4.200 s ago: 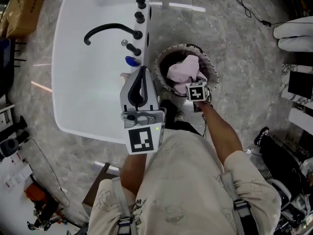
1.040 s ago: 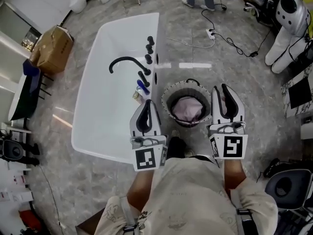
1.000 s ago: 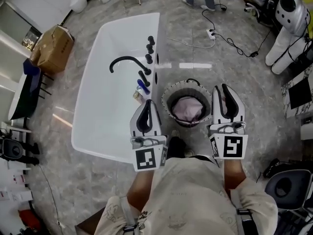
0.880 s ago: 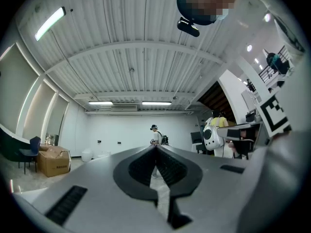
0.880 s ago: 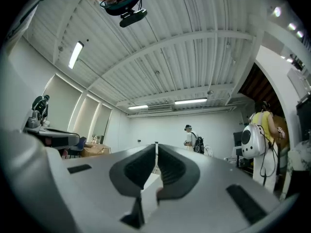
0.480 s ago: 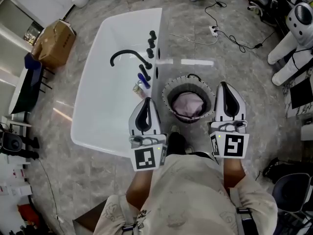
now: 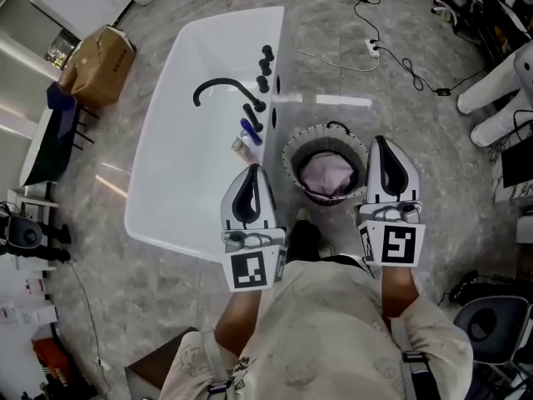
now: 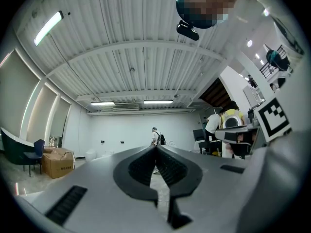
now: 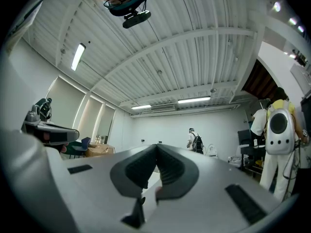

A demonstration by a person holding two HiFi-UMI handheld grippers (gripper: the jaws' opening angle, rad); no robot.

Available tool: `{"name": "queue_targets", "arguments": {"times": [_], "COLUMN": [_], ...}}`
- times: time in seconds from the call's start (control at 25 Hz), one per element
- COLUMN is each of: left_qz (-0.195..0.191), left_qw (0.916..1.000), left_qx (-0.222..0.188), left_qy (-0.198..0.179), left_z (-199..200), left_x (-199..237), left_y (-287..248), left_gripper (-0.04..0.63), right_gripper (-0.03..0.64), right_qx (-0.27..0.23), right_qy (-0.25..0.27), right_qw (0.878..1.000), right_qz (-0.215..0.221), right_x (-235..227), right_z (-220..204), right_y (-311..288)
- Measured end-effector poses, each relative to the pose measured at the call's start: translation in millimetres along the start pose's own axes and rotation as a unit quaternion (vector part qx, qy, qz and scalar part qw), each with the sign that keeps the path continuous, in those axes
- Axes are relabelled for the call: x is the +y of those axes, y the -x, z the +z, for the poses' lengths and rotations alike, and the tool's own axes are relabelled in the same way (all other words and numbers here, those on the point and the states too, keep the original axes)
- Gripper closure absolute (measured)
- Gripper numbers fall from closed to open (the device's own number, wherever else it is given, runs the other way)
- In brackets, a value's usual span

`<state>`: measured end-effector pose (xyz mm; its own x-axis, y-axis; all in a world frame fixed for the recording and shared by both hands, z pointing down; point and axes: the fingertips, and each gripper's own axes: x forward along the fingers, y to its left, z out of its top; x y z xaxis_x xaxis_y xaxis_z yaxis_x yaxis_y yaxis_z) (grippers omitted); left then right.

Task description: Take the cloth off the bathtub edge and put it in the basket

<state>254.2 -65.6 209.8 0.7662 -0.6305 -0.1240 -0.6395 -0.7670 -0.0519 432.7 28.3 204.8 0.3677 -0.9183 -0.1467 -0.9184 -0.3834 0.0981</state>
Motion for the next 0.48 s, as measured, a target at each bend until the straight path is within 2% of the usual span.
{"name": "queue_targets", "arguments": {"times": [0.16, 0.28, 0.48], "left_qz": [-0.004, 0.005, 0.009], "left_qw": [0.9999, 1.0000, 1.0000], "left_qx": [-0.013, 0.002, 0.003], "left_qy": [0.005, 0.001, 0.000], "left_z": [3.0, -4.8, -4.7], "left_x": [0.0, 4.8, 8.4], "left_y": [-2.2, -0.6, -0.2], "left_gripper": [0.592, 0.592, 0.592], "right_gripper": [0.627, 0.627, 0.627], "right_qx": [0.005, 0.008, 0.009], "right_qy": [0.001, 0.003, 0.008], "right_qw": [1.000, 1.000, 1.000], "right_qz": [0.006, 0.011, 0.017], "right_x": [3.1, 6.5, 9.9], "right_z": [-5.6, -8.6, -7.6], "right_y": [-4.0, -6.6, -9.4]}}
